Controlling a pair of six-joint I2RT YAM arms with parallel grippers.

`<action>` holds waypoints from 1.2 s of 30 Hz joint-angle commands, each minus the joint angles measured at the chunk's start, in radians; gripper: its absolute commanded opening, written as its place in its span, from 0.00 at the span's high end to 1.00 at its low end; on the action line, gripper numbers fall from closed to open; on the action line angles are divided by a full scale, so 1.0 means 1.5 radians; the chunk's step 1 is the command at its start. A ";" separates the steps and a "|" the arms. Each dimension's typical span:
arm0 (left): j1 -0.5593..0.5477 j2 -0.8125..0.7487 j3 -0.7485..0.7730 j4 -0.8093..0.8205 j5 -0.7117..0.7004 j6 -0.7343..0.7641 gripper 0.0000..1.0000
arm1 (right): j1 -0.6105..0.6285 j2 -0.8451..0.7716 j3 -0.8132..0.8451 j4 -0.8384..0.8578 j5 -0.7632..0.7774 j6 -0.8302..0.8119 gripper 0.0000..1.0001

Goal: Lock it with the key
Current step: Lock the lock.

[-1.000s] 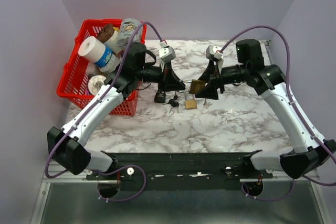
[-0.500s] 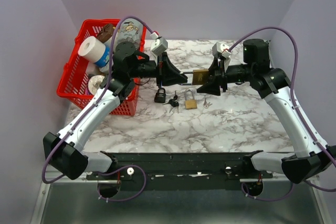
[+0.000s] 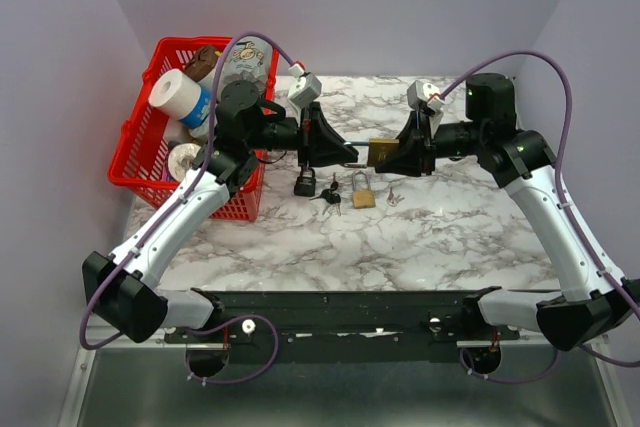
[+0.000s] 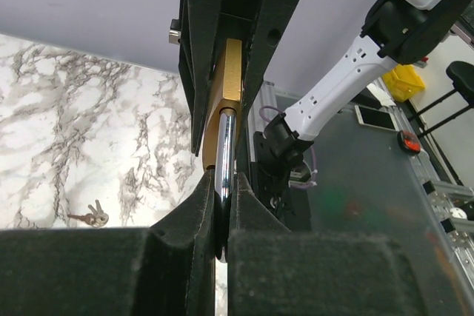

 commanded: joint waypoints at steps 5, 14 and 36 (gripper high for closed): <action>-0.021 -0.036 -0.007 0.048 -0.094 0.107 1.00 | 0.007 0.012 0.034 -0.031 -0.078 0.027 0.99; -0.038 -0.053 -0.029 0.026 -0.122 0.177 1.00 | 0.007 0.027 0.046 -0.059 -0.096 0.026 0.99; -0.117 0.027 -0.056 0.333 -0.123 -0.096 1.00 | 0.080 0.017 -0.034 0.168 -0.078 0.155 0.99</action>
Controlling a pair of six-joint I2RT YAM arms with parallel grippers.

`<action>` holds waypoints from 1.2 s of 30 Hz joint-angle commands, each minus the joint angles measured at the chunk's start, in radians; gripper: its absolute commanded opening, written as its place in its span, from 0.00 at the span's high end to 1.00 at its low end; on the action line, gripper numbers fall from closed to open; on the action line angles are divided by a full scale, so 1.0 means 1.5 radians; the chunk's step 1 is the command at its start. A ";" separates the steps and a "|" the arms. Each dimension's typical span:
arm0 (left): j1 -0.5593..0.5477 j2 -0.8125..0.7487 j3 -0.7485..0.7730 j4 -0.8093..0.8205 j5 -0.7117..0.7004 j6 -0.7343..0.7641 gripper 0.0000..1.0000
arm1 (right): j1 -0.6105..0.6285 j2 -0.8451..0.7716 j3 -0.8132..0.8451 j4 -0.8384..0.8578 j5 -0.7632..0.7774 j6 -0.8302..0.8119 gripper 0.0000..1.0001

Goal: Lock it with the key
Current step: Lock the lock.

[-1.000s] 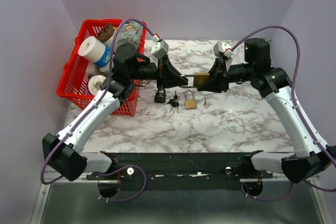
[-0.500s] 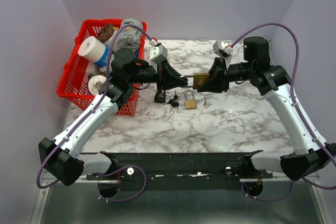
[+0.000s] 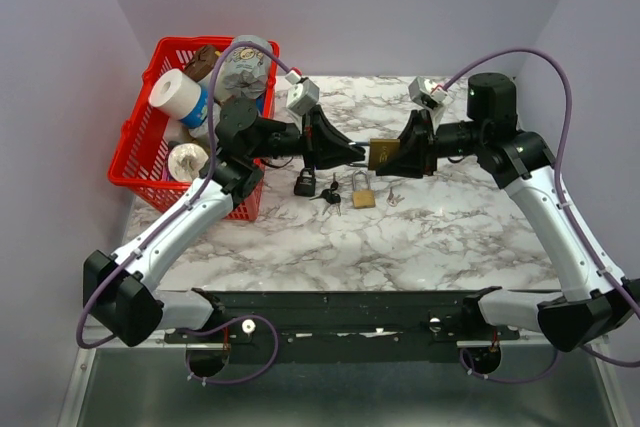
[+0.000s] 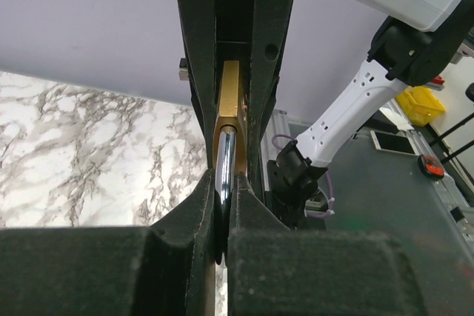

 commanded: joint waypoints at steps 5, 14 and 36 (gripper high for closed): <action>-0.102 0.054 0.006 0.180 -0.042 -0.037 1.00 | 0.088 0.033 -0.007 0.184 -0.031 0.073 0.99; -0.056 0.030 0.021 0.074 -0.020 0.020 1.00 | 0.088 0.026 0.007 0.080 -0.003 -0.019 0.99; -0.010 0.013 0.112 -0.302 0.058 0.296 1.00 | 0.071 0.018 0.032 -0.243 0.140 -0.263 0.46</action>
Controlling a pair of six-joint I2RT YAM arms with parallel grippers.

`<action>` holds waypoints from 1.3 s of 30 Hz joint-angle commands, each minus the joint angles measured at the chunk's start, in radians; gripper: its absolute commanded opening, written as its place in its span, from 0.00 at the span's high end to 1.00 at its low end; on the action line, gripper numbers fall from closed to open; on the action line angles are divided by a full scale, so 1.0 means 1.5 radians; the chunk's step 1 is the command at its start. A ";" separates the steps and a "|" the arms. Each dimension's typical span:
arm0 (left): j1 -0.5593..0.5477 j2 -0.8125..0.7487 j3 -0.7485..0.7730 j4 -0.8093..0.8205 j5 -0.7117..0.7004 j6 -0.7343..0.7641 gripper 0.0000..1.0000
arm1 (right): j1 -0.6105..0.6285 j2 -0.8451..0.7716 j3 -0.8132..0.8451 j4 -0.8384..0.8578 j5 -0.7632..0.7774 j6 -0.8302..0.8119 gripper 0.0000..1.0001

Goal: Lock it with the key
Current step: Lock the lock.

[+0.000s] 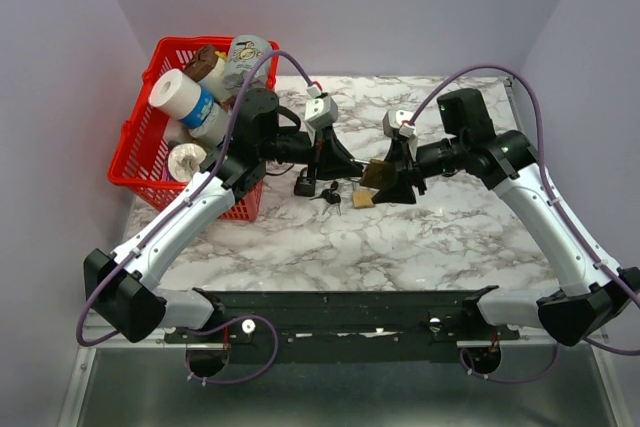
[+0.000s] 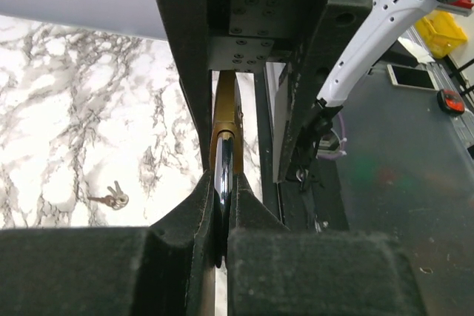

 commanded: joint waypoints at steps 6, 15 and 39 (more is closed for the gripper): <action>-0.005 0.002 0.046 -0.076 0.030 0.104 1.00 | 0.000 0.011 0.020 -0.034 0.003 -0.025 0.64; -0.001 0.016 0.055 -0.054 -0.056 0.042 0.53 | -0.007 -0.012 -0.015 0.053 0.027 0.068 0.99; -0.046 0.174 0.092 0.162 -0.429 -0.639 0.01 | -0.072 -0.210 -0.315 0.623 0.462 0.451 0.99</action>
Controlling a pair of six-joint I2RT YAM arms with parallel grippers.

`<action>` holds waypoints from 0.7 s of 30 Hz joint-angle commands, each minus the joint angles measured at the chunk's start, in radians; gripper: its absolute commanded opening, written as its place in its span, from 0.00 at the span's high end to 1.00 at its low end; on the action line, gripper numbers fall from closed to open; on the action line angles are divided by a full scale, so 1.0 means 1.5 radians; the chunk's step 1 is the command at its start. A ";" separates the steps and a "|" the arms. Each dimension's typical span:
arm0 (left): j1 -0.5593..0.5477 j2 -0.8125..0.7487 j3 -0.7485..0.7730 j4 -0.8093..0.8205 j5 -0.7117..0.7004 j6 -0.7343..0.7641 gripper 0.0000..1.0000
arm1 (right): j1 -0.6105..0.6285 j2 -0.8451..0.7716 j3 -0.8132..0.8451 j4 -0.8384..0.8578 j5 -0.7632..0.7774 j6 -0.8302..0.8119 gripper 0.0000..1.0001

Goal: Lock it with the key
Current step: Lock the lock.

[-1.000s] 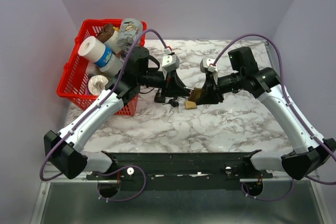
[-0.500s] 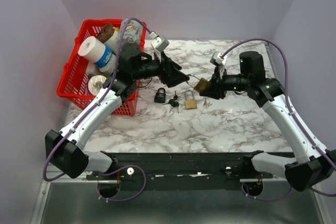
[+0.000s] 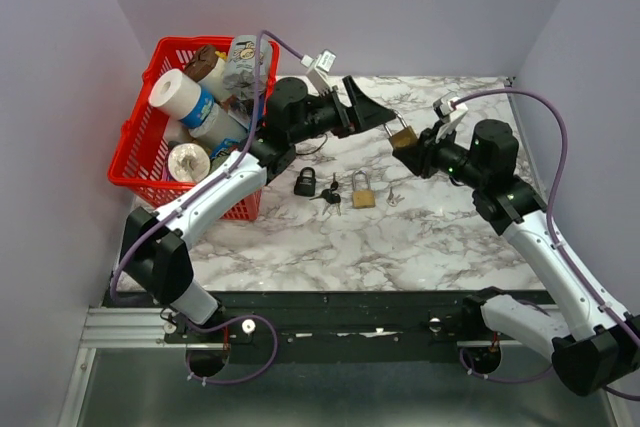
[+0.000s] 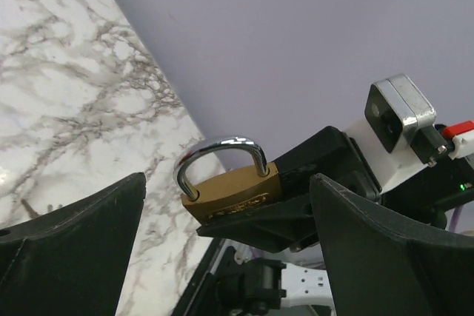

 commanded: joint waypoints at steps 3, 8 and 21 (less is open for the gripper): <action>-0.058 0.044 0.044 -0.004 -0.072 -0.101 0.01 | 0.002 -0.026 -0.011 0.158 0.093 0.020 0.99; -0.067 0.079 0.074 -0.049 -0.094 -0.115 0.01 | 0.004 -0.023 -0.018 0.175 0.095 0.010 0.99; -0.086 0.106 0.090 -0.032 -0.087 -0.125 0.12 | 0.031 -0.011 -0.013 0.164 0.147 -0.029 0.99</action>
